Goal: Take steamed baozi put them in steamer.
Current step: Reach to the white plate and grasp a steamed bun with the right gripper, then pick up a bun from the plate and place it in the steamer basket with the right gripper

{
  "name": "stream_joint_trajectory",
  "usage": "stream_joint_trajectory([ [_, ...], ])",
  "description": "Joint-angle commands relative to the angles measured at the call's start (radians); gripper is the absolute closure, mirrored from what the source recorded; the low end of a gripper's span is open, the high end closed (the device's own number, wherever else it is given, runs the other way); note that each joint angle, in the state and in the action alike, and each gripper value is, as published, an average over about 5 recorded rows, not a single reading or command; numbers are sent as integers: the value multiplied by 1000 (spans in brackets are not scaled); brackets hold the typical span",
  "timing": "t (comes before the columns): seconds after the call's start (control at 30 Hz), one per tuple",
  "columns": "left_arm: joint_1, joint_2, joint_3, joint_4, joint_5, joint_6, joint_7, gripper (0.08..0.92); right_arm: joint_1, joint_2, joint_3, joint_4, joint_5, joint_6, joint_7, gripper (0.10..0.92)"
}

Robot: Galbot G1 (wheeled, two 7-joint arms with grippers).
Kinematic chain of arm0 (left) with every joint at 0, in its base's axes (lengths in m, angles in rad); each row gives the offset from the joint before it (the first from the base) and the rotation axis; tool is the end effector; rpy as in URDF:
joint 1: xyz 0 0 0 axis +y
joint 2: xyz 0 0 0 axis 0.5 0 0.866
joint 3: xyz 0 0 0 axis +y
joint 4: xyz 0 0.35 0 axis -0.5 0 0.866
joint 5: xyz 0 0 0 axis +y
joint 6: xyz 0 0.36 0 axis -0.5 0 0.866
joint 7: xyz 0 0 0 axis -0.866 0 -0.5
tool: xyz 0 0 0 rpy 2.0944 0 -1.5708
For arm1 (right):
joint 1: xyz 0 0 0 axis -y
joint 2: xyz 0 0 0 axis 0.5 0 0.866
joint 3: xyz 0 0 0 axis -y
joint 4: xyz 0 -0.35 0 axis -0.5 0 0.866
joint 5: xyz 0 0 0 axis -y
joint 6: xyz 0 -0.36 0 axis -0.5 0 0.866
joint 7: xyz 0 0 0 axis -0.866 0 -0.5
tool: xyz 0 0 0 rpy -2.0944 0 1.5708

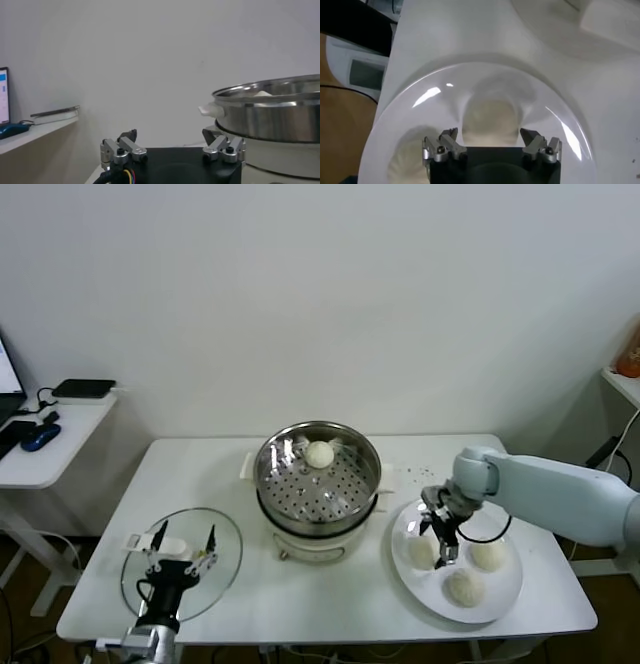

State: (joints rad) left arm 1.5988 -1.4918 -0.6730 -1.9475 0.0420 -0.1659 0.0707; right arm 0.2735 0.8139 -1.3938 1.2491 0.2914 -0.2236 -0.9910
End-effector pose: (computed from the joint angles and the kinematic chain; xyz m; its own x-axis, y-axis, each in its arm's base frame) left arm 0.1703 0.0668 -0.3549 -0.9999 -0.0101 0.0111 -0.0079 0.9827 0.1850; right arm 0.5117 -0.0850 -0.2505 0.0518 -0.1316 0.9899 -0.9837 -0.1778 0.0278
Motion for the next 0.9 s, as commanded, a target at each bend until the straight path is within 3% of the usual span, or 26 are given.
stream_joint_trajectory([
  [0.03,-1,0,0,-1,0,1,0,177,-13,4,8,-11,-12,0,0,236],
  [0.23,-1,0,0,-1,0,1,0,177,-15,5,12,-11,-11,0,-2,339],
  [0.57,-1,1,-2,-2,0,1,0,177,19,-18,15,9,15,1,-7,347],
  [0.9,-1,5,1,0,1,1,0,177,304,-81,-94,86,200,4,-28,347],
])
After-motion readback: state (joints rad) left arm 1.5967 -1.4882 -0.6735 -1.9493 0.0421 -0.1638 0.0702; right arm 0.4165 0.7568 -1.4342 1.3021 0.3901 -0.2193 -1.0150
